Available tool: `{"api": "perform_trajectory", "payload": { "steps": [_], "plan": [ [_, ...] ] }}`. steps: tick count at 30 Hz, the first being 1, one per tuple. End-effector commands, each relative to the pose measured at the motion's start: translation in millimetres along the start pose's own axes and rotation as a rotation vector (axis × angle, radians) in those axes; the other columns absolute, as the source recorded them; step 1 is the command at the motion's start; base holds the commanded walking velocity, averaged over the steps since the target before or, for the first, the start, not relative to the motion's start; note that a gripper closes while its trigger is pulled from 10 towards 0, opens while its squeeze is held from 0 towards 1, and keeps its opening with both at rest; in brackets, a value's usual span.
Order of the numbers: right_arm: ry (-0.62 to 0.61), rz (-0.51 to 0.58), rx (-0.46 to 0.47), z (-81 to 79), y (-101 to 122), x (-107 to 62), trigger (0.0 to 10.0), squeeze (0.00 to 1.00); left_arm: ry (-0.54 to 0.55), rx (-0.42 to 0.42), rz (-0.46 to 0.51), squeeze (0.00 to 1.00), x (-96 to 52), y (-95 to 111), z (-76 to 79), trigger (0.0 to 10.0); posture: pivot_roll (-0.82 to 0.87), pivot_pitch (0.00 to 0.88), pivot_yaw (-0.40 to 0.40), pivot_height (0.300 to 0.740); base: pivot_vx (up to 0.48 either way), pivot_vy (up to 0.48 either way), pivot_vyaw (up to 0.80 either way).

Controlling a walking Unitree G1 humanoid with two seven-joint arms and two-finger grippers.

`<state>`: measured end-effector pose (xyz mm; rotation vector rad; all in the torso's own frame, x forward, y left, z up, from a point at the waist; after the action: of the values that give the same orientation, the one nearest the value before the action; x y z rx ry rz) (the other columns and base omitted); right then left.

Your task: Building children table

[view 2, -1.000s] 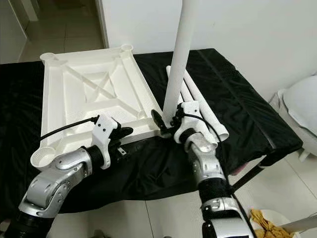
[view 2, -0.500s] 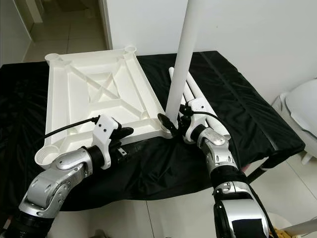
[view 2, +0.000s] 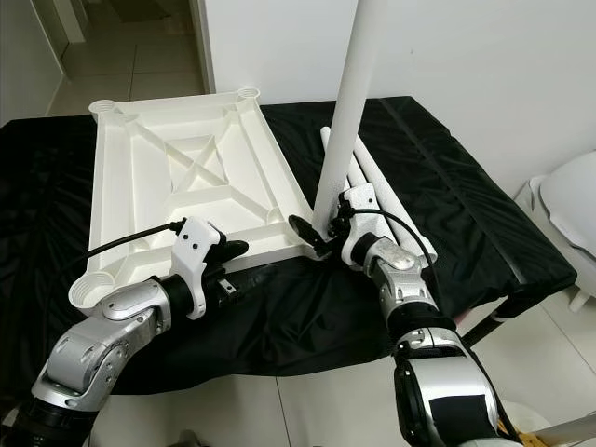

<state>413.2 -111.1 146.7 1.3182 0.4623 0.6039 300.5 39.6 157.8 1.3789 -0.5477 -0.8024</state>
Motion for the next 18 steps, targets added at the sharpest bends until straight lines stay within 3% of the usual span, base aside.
{"api": "perform_trajectory", "payload": {
  "steps": [1, 7, 18],
  "plan": [
    [0.020, -0.008, 0.001, -3.6, -2.3, 1.1, 0.0, 0.00, -0.007, -0.002, -0.008, 0.00, -1.7, -1.3, 2.8, 10.0, -0.02, 0.025, -0.006, 0.740, 0.000, 0.000, 0.00],
    [0.021, -0.024, 0.003, -3.9, -6.9, -0.4, 0.0, 0.00, -0.001, -0.004, -0.006, 0.00, -2.1, -0.9, 2.0, 10.0, -0.03, 0.033, -0.008, 0.740, 0.000, 0.000, 0.00],
    [-0.085, -0.079, 0.079, 5.7, -18.4, -5.4, 0.0, 0.00, 0.010, -0.013, 0.004, 0.00, -2.2, 1.3, 0.1, 10.0, -0.04, 0.055, -0.004, 0.740, 0.000, 0.000, 0.00]
  ]
}}
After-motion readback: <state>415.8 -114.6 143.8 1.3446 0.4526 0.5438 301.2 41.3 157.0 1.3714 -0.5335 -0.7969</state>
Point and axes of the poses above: a point about 5 cm out from each wrist's last joint towards the gripper, its own x axis pointing out of the wrist towards the gripper, its own y axis along the axis of the wrist's last joint, z = x × y, the point moved 6 cm from there along x, pointing out of the wrist towards the gripper, and after that the axes turned 7 degrees about -x, right-handed, at the moved point
